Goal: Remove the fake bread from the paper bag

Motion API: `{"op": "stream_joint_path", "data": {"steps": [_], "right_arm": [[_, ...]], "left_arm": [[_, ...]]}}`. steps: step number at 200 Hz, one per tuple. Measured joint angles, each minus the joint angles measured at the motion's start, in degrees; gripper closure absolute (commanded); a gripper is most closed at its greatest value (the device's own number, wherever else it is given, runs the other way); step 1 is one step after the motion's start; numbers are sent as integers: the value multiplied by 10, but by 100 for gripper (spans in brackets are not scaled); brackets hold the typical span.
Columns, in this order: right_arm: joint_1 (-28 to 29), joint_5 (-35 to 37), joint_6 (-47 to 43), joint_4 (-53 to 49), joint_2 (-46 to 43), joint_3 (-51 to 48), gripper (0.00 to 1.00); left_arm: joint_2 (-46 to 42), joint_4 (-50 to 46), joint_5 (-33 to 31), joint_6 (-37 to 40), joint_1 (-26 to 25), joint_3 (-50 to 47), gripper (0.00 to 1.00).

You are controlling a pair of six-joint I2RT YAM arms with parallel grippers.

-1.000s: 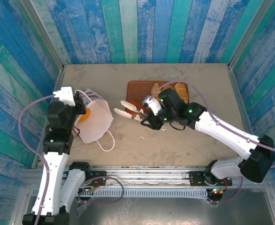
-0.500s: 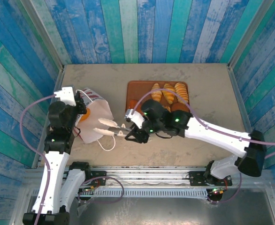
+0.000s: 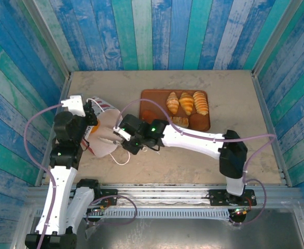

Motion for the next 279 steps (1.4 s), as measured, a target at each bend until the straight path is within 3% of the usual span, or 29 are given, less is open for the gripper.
{"op": "stream_joint_path", "data": {"steps": [76, 140, 279], "right_arm": [[4, 97, -54, -42, 101, 104, 54], [4, 112, -101, -50, 167, 189, 54], [5, 166, -157, -52, 244, 260, 49]], "left_arm": [[2, 8, 18, -16, 0, 0, 100], [6, 9, 27, -24, 0, 0, 100], [6, 9, 27, -24, 0, 0, 100]]}}
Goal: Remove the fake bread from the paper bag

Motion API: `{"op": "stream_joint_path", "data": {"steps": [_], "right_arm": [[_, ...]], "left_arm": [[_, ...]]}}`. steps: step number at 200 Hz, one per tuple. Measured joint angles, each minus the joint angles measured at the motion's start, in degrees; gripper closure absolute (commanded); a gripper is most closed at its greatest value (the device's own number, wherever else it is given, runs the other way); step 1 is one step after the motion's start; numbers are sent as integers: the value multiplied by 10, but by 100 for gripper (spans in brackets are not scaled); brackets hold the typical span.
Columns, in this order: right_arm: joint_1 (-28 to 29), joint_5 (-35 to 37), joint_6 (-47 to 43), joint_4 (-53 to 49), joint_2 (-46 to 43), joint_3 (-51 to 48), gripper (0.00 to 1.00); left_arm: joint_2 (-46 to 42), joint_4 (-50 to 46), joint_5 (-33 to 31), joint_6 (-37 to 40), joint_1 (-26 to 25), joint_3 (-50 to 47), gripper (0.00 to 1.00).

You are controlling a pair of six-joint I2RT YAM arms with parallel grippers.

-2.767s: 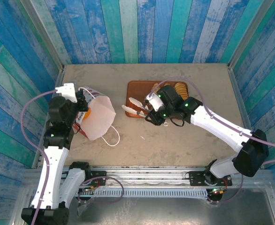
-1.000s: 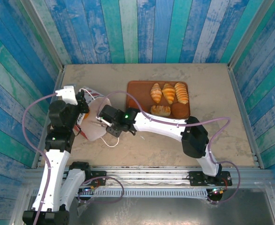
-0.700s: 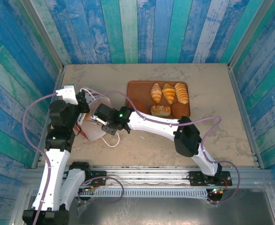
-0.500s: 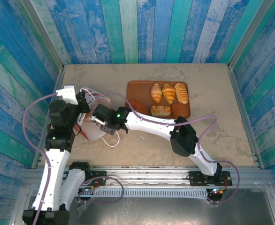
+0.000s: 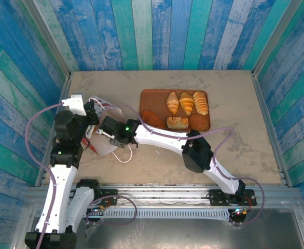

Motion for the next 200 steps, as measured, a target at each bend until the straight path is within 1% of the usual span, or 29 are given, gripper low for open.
{"op": "stream_joint_path", "data": {"steps": [67, 124, 162, 200], "right_arm": [[1, 15, -10, 12, 33, 28, 48], [1, 15, -5, 13, 39, 28, 62], [1, 15, 11, 15, 36, 22, 66], [2, 14, 34, 16, 1, -29, 68]], "left_arm": [[2, 0, 0, 0, 0, 0, 100], [5, 0, 0, 0, 0, 0, 100], [5, 0, -5, 1, 0, 0, 100], [5, -3, -21, 5, 0, 0, 100]]}}
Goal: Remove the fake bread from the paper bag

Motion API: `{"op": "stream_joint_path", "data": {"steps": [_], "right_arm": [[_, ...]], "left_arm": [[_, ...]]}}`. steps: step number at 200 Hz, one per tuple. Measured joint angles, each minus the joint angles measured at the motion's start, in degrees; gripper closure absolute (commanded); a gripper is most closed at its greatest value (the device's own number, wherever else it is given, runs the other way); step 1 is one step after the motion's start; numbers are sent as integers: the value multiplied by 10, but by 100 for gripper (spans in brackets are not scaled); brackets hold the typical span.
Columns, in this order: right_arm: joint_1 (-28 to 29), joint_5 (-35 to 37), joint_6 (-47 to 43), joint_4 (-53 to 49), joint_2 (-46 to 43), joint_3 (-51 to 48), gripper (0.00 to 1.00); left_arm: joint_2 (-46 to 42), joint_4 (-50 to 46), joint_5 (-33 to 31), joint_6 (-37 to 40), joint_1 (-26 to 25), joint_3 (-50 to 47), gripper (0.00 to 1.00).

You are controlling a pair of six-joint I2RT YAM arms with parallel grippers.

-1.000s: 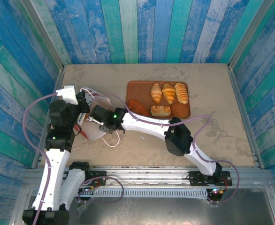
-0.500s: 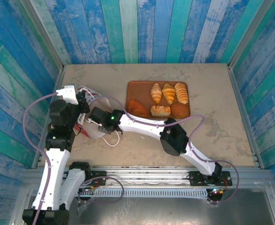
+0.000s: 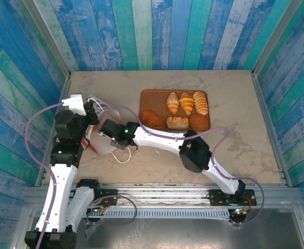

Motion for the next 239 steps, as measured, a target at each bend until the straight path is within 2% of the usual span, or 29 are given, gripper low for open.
{"op": "stream_joint_path", "data": {"steps": [29, 73, 100, 115, 154, 174, 239], "right_arm": [[0, -1, 24, -6, -45, -43, 69], [-1, -19, 72, -14, -96, -82, 64], [-10, -87, 127, -2, -97, -82, 62], [-22, -148, 176, 15, -97, -83, 62], [-69, -298, 336, 171, -99, -172, 58], [-85, -335, 405, 210, -92, -201, 58], [-84, -417, 555, 344, -56, -184, 54]], "left_arm": [[0, 0, -6, 0, 0, 0, 100], [1, 2, -3, 0, 0, -8, 100], [2, 9, 10, -5, 0, -10, 100], [2, 13, 18, -11, 0, -11, 100], [2, 16, 36, -26, 0, -11, 100], [2, 16, 40, -28, 0, -11, 100], [4, 22, 51, -31, 0, -21, 100]]}}
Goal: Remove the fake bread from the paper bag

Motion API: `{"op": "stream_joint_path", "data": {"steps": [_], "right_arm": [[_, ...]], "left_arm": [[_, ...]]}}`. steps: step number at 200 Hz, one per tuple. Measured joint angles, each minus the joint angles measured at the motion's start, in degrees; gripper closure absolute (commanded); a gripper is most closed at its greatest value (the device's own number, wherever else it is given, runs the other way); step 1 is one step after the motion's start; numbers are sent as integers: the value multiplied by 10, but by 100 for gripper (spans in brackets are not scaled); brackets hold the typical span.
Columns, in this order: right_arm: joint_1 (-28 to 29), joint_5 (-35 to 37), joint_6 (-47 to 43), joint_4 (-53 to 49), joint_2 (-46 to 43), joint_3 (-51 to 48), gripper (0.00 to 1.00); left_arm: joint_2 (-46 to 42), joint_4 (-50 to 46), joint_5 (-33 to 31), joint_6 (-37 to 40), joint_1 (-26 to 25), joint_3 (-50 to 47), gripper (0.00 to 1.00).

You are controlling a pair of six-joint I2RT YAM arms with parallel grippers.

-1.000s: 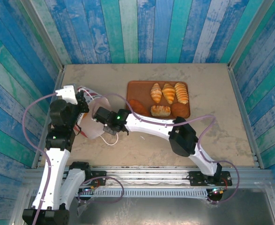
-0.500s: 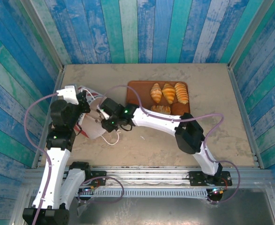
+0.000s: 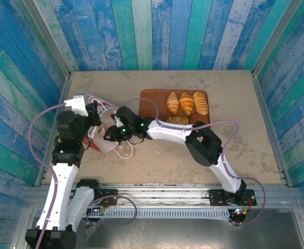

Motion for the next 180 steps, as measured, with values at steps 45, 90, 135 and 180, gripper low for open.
{"op": "stream_joint_path", "data": {"steps": [45, 90, 135, 180], "right_arm": [[-1, 4, 41, 19, 20, 5, 53], [0, 36, 43, 17, 20, 4, 52], [-3, 18, 57, 26, 25, 13, 53], [-4, 0, 71, 35, 63, 49, 52]], "left_arm": [[1, 0, 0, 0, 0, 0, 100], [2, 0, 0, 0, 0, 0, 100], [4, 2, 7, 0, 0, -1, 100], [6, 5, 14, 0, 0, -2, 100]]}}
